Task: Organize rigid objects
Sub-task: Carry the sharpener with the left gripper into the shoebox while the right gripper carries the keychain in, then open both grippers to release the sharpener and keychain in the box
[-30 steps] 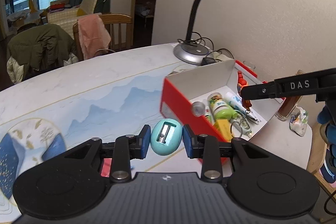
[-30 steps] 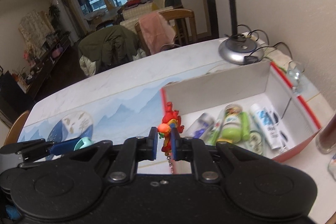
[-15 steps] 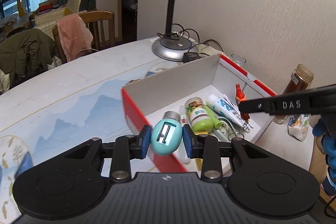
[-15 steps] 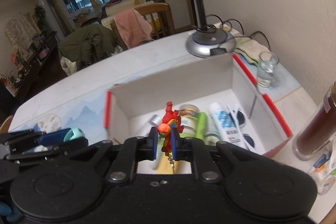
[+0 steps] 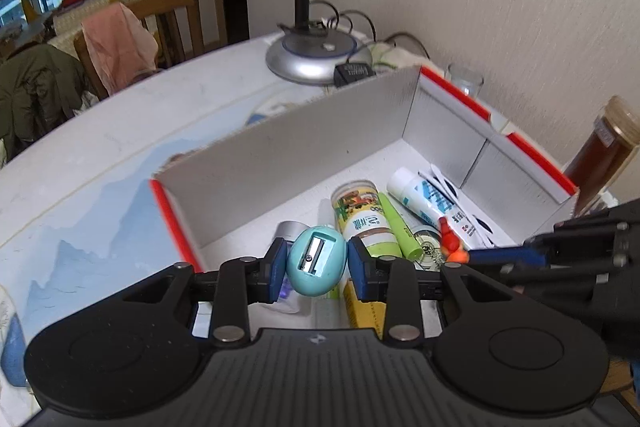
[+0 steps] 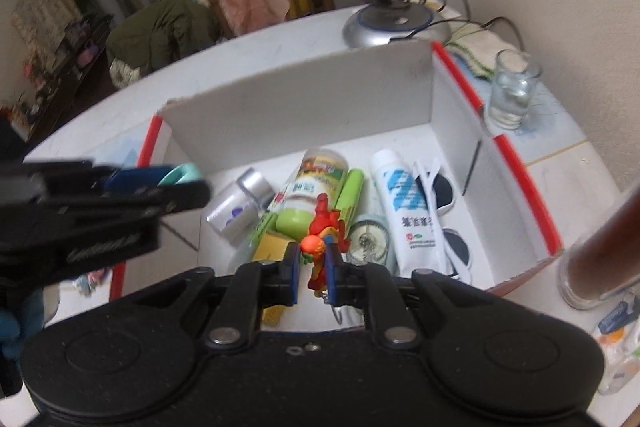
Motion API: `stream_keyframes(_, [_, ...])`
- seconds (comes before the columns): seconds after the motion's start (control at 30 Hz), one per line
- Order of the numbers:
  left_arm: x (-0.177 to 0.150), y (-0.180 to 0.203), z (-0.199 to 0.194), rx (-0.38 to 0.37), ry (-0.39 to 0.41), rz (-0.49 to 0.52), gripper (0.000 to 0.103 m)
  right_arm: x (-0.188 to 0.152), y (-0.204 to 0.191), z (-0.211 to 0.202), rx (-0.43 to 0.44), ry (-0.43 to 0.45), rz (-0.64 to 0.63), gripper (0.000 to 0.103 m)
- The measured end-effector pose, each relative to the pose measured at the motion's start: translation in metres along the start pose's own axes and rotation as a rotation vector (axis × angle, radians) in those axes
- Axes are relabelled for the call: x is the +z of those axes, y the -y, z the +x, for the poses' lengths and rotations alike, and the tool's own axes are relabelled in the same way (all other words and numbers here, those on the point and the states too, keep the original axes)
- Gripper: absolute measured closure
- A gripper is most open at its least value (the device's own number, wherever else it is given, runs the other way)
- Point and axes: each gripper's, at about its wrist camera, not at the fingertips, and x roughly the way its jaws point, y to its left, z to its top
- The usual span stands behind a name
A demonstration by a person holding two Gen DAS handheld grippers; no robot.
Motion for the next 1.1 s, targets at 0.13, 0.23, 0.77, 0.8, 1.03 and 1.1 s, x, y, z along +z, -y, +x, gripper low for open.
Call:
stream_keyframes(0.13, [0.002,0.007,0.019,-0.001,-0.054,-0.002,0.071,-0.002,-0.001,0.011,0.026,-0.034,-0.032,0.092])
stream_keyframes(0.23, [0.001,0.009,0.031,-0.01,-0.091,-0.012,0.071,-0.003,-0.002,0.016,0.042,-0.044,-0.046,0.092])
stream_keyframes(0.77, [0.004,0.007,0.066,-0.029,-0.219,-0.089,0.071,-0.001,0.002,0.03,0.094,-0.078,-0.068,0.084])
stream_keyframes(0.8, [0.004,0.007,0.067,-0.03,-0.221,-0.091,0.071,-0.001,0.003,0.029,0.097,-0.076,-0.067,0.084])
stream_keyframes(1.03, [0.005,0.003,0.067,-0.03,-0.229,-0.133,0.07,-0.001,0.003,0.024,0.104,-0.071,-0.068,0.078])
stream_keyframes(1.1, [0.004,0.003,0.064,-0.04,-0.222,-0.131,0.069,-0.002,0.003,0.022,0.104,-0.066,-0.064,0.077])
